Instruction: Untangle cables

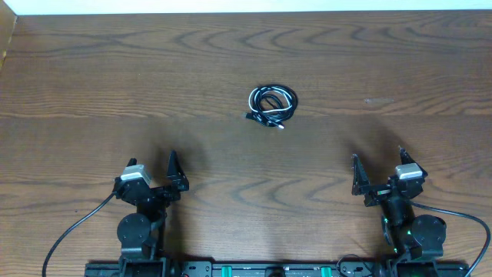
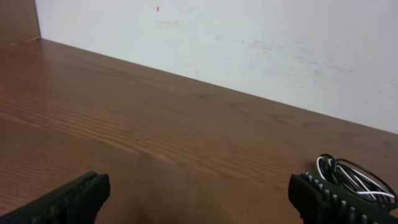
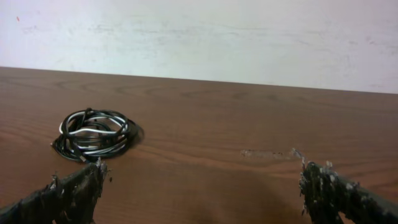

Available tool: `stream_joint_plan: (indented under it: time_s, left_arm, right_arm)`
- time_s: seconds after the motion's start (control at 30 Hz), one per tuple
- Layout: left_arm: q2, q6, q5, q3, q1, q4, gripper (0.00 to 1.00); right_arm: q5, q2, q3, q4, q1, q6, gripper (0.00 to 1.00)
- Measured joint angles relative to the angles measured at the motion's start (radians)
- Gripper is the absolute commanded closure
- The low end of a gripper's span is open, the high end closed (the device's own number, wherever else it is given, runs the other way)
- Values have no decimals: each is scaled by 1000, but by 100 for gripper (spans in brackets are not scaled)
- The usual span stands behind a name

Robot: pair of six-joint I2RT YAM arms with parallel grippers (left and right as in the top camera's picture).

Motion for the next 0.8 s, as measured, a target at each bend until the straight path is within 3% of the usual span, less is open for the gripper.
stream_joint_plan:
  time_s: [0.8]
  left_arm:
    - [55,0,-1,27,0,-42,2]
  right_arm:
    - [0,0,0,0,0,0,1]
